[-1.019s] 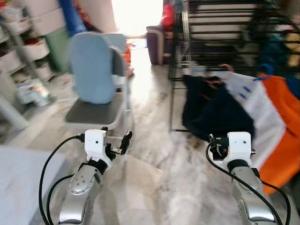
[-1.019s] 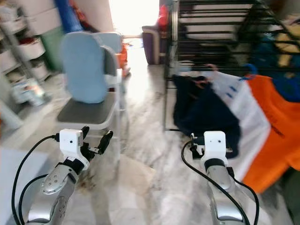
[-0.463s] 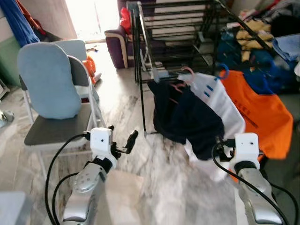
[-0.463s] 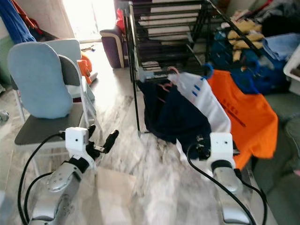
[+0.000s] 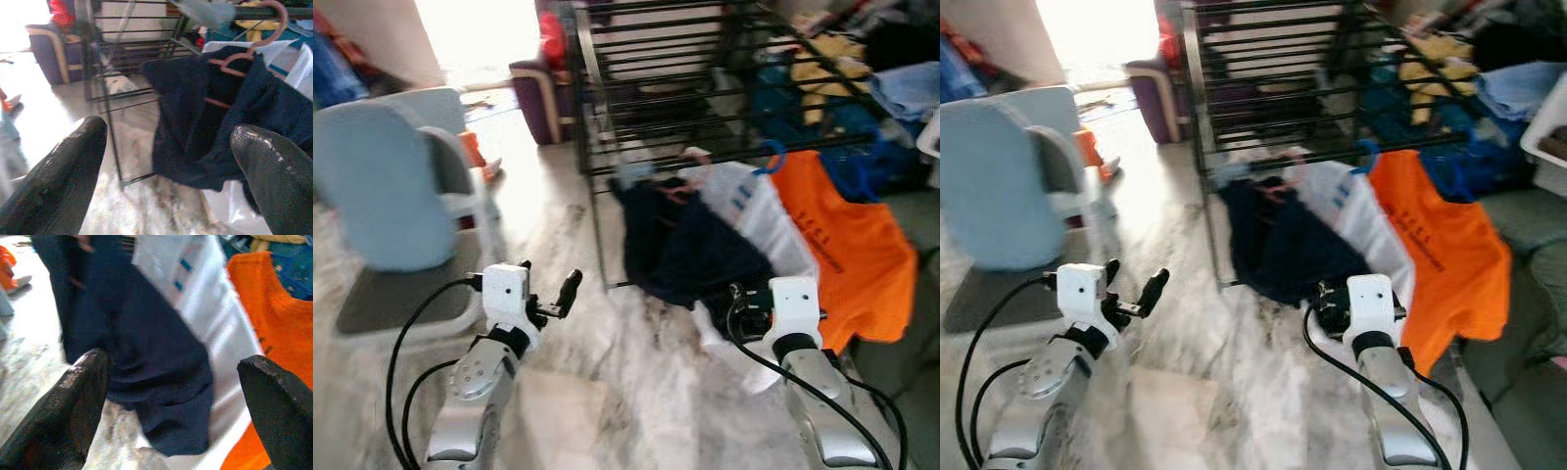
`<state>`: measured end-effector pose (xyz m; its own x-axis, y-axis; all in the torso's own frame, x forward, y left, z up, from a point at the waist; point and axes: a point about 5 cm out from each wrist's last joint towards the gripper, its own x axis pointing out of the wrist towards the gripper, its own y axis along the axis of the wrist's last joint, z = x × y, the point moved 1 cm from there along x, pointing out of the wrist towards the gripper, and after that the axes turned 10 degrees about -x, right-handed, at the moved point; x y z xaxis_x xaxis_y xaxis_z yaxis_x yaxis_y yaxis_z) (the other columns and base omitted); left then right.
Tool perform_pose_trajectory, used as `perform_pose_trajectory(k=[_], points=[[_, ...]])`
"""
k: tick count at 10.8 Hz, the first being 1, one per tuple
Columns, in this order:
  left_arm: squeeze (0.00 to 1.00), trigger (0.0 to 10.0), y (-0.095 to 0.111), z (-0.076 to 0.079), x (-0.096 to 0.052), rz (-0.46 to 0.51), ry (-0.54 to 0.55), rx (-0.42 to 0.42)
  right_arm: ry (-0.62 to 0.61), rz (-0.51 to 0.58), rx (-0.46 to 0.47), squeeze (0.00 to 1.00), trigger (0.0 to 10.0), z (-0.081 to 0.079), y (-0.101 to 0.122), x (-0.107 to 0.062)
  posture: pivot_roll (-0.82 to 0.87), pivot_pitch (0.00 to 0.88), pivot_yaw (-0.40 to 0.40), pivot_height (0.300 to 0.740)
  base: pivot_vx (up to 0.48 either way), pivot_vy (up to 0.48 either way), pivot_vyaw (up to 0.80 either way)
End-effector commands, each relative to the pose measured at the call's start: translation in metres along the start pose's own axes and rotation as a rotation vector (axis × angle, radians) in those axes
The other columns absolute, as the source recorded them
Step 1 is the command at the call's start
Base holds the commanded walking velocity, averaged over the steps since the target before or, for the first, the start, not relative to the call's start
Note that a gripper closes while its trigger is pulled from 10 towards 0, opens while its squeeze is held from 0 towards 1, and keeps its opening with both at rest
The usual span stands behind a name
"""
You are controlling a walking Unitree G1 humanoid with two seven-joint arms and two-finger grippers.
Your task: Hang hanger
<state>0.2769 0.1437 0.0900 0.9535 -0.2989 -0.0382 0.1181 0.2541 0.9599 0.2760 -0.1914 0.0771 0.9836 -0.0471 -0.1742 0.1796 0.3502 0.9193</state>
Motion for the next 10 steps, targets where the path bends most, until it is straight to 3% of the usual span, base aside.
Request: perform_pose_trajectory(k=[1,6,10], points=[[0.00,10.0,-0.0016,0.0014,0.0002,-0.014,-0.009,0.003,-0.004,0.006,-0.007,0.00,10.0,0.0048,0.0022,0.0003,-0.15,0.000,0.056,0.740,0.412,0.000,0.00],[0.00,10.0,-0.0029,0.0009,0.0013,-0.026,-0.013,-0.016,0.015,0.008,-0.011,0.00,10.0,0.0028,0.0019,0.0007,-0.16,0.000,0.058,0.740,0.391,0.277,0.00],[0.00,10.0,-0.0021,0.0026,0.0030,-0.026,-0.020,-0.021,0.032,-0.004,-0.003,0.00,10.0,0.0012,-0.0009,0.0013,-0.15,0.000,0.056,0.740,0.211,0.259,0.00]])
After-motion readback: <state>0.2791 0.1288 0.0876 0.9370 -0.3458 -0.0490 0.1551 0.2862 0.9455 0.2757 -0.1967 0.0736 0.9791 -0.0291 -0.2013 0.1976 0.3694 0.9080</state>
